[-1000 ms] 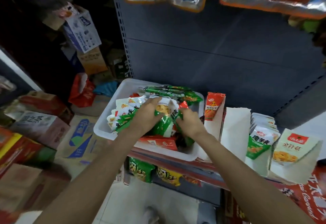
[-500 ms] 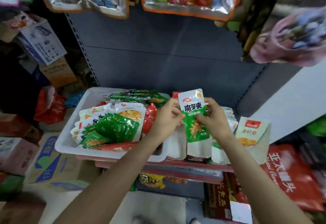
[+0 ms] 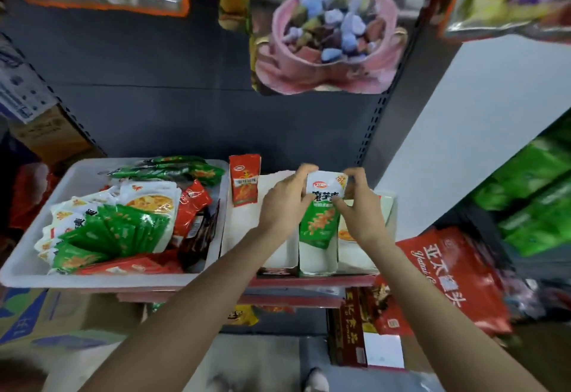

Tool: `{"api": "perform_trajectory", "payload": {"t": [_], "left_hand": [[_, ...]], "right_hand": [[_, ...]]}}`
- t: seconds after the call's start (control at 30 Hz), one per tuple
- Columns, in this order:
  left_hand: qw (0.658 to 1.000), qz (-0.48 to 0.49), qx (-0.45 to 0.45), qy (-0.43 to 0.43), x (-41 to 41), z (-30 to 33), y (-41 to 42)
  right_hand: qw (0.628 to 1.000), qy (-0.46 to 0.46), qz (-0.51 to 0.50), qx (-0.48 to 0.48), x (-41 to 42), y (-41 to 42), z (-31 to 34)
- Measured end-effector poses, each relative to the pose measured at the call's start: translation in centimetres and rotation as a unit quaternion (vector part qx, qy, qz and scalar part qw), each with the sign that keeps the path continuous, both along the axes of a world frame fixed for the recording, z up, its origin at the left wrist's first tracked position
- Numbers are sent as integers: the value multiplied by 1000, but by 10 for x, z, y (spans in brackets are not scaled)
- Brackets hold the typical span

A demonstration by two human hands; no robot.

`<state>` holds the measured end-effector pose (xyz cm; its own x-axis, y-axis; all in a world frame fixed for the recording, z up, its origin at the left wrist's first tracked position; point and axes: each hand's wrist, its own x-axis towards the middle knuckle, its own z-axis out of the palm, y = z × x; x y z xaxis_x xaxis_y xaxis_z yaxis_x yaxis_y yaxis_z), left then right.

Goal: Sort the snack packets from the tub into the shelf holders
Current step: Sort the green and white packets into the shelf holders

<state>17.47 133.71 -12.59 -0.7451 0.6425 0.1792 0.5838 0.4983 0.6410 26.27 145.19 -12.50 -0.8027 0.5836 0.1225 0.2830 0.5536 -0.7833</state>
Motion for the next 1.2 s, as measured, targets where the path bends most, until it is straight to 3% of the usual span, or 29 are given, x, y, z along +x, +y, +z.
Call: {"api": "perform_trajectory", "payload": {"t": [0.1,0.3,0.43,0.63,0.8,0.93,1.07,1.2], "left_hand": [[999,-3,-36,28,1,-8,2],[994,-2,-101,45,0,-27,6],[990,-2,-120,71,1,-24,7],[994,51,-34,88,-11,-1,-30],[985,151,-29,80,-58,17,-100],[977,174,-118,48,-115,24,-153],[957,95,-273,15,-152,11,-188],[949,68,-305,39,-164,-1,-198]], "right_hand": [[999,-36,16,23,-3,10,-8],[970,-117,90,191,-1,12,-30],[960,-130,100,228,-2,7,-32],[981,-70,128,132,-27,-19,-13],[980,-60,163,92,-77,-67,4],[973,-79,208,68,-134,-108,7],[957,-177,211,86,-180,-136,3],[966,-195,141,100,-198,-151,-9]]}}
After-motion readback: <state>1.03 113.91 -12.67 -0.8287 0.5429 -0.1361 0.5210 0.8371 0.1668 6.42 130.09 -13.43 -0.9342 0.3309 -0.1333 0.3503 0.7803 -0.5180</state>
